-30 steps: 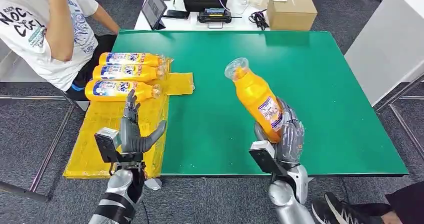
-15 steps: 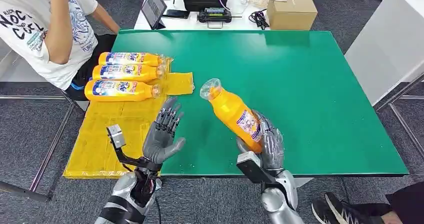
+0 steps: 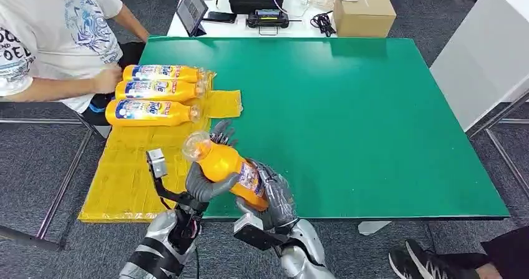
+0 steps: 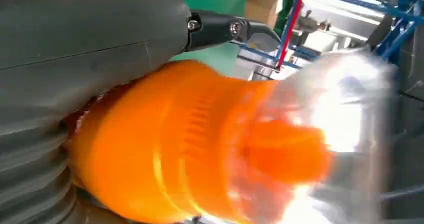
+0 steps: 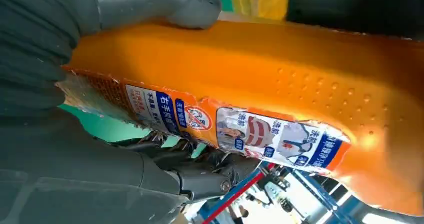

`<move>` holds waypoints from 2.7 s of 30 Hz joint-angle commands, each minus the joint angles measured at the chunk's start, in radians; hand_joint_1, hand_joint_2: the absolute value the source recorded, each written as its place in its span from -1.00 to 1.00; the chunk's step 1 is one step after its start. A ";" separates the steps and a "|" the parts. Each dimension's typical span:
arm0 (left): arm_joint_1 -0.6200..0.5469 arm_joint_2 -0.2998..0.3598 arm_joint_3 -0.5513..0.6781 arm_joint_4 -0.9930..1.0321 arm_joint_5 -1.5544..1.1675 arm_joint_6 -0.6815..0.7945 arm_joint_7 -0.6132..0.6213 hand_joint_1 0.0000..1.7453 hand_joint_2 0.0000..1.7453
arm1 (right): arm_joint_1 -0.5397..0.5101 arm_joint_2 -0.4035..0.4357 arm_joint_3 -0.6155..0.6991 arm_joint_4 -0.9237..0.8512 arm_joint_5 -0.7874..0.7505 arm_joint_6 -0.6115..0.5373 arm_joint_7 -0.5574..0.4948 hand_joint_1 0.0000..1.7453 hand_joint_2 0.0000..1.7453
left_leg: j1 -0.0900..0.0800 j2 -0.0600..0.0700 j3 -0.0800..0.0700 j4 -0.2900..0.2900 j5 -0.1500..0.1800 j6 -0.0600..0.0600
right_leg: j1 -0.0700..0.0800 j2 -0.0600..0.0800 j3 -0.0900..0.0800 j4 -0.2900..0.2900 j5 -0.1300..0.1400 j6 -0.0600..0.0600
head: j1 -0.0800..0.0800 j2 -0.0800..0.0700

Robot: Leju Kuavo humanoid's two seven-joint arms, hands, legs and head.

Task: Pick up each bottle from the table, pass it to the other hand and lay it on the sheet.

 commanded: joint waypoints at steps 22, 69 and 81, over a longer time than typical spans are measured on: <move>-0.108 -0.002 0.030 0.204 -0.067 0.173 0.012 -1.00 1.00 | -0.091 -0.012 0.169 0.157 0.018 -0.034 0.069 1.00 1.00 | 0.001 0.000 0.004 0.000 -0.002 -0.002 | 0.002 0.000 0.004 -0.001 -0.001 -0.002 | 0.000 0.000; -0.022 0.017 0.208 -0.121 -0.292 0.501 -0.311 1.00 1.00 | -0.020 -0.092 0.020 -0.255 -0.196 0.191 0.083 -1.00 -1.00 | 0.002 0.005 0.003 0.001 -0.003 -0.002 | 0.002 0.003 0.002 0.000 -0.002 -0.003 | 0.000 0.000; -0.132 -0.012 0.582 0.012 -1.728 0.991 -0.224 1.00 1.00 | 0.031 -0.064 -0.071 -0.602 -0.278 0.042 0.003 -1.00 -1.00 | 0.001 0.005 0.003 0.001 -0.003 -0.002 | 0.002 0.004 0.002 0.000 -0.001 -0.003 | 0.000 0.000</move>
